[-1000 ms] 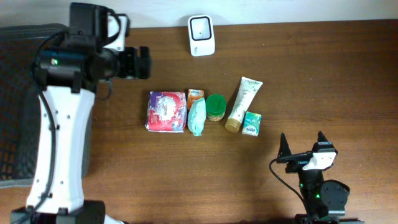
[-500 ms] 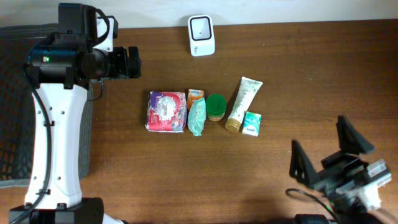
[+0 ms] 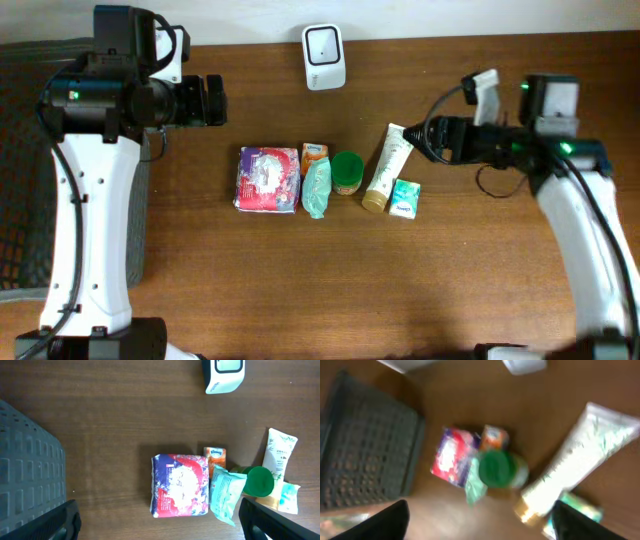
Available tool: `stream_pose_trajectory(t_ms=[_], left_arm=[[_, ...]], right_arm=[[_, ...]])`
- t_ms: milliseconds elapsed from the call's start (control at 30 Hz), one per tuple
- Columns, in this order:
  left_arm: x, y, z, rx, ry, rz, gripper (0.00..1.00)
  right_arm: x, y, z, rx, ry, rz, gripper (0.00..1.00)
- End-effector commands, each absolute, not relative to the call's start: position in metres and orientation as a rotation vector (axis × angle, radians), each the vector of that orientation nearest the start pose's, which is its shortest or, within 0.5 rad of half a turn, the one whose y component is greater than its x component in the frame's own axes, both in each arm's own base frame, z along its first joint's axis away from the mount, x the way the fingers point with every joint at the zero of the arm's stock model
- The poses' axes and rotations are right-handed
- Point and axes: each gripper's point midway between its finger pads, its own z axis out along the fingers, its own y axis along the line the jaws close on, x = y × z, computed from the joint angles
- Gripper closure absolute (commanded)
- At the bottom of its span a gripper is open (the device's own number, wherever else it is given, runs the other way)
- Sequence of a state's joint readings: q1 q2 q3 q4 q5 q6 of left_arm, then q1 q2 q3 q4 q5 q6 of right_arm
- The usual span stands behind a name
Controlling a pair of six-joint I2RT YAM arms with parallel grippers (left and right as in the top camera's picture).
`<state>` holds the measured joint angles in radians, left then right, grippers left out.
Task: Scan the item barcode
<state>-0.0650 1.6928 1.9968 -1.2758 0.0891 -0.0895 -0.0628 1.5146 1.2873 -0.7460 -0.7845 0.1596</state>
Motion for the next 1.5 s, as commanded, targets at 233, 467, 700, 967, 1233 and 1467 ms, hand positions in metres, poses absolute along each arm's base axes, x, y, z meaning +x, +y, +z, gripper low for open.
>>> stream_pose_trajectory(t_ms=[233,467,700,967,1233,1467], left_arm=[[0.403,-0.041,0.308,0.016,2.533,-0.17,0.01],[0.403,-0.041,0.308,0.015,2.533,-0.17,0.01],[0.403,-0.041,0.308,0.016,2.533,-0.17,0.01],[0.403,-0.041,0.308,0.016,2.533,-0.17,0.01],[0.403,-0.041,0.308,0.015,2.533,-0.17,0.01],[0.403,-0.041,0.308,0.016,2.533,-0.17,0.01]], right_arm=[[0.324,0.051,0.095,0.515,3.022,0.599,0.21],[0.315,0.062,0.073,0.47,3.042,0.626,0.17],[0.332,0.083,0.061,0.297,2.995,0.382,0.42],[0.331,0.095,0.051,0.276,2.949,0.049,0.56],[0.341,0.107,0.025,0.178,2.93,-0.084,0.6],[0.335,0.108,0.02,0.173,2.96,-0.09,0.6]])
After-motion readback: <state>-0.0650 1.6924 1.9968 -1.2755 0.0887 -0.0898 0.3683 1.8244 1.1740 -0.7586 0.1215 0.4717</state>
